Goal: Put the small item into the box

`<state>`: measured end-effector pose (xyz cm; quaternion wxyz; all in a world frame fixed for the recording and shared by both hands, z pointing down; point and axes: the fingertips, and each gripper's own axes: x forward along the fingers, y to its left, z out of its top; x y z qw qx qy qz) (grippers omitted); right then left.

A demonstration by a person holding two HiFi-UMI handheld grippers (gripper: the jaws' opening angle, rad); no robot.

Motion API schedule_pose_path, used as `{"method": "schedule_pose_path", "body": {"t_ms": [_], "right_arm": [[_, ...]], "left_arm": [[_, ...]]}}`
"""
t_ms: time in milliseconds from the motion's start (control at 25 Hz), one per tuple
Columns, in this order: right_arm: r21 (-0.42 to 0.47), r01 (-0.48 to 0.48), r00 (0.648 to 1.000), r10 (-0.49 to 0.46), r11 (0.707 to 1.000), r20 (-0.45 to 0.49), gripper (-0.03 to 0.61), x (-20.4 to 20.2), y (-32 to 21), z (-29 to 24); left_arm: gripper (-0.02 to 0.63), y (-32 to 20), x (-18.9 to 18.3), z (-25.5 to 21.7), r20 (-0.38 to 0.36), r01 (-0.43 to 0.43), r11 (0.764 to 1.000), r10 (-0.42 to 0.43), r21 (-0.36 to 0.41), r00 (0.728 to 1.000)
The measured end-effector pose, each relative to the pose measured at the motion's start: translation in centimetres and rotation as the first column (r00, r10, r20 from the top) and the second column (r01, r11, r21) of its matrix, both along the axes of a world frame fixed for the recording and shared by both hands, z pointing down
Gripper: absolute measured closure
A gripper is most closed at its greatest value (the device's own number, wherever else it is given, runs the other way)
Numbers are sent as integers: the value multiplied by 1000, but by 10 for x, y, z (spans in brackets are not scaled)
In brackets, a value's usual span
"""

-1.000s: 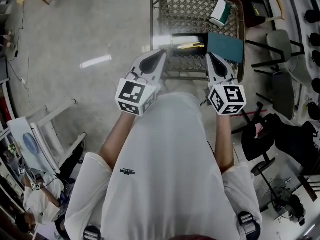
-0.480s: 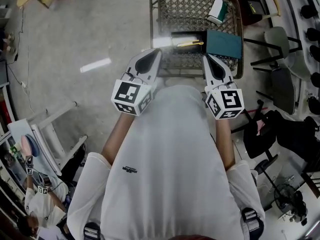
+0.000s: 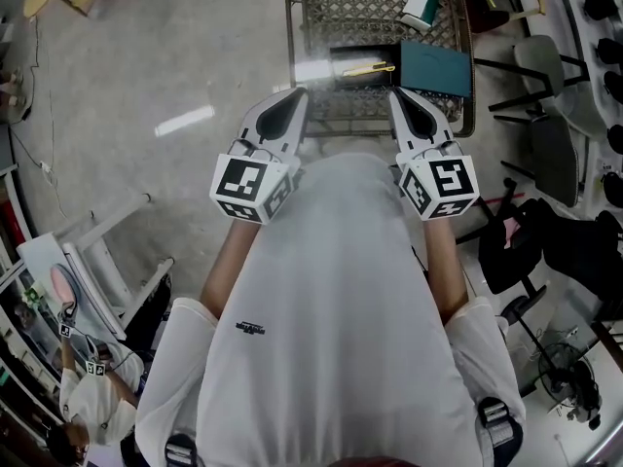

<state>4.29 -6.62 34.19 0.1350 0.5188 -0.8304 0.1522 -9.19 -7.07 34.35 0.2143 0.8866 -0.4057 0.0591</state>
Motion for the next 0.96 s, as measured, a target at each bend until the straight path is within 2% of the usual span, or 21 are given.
{"method": "schedule_pose_path", "body": {"t_ms": [400, 960], "right_arm": [[-11, 53, 999, -53, 999, -1, 581, -17, 7, 8], [10, 15, 1000, -15, 1000, 10, 581, -14, 0, 6]], "left_arm": [[612, 1, -9, 4, -4, 21, 1000, -21, -8, 1000], [612, 0, -7, 3, -3, 6, 1000, -6, -4, 1000]]}}
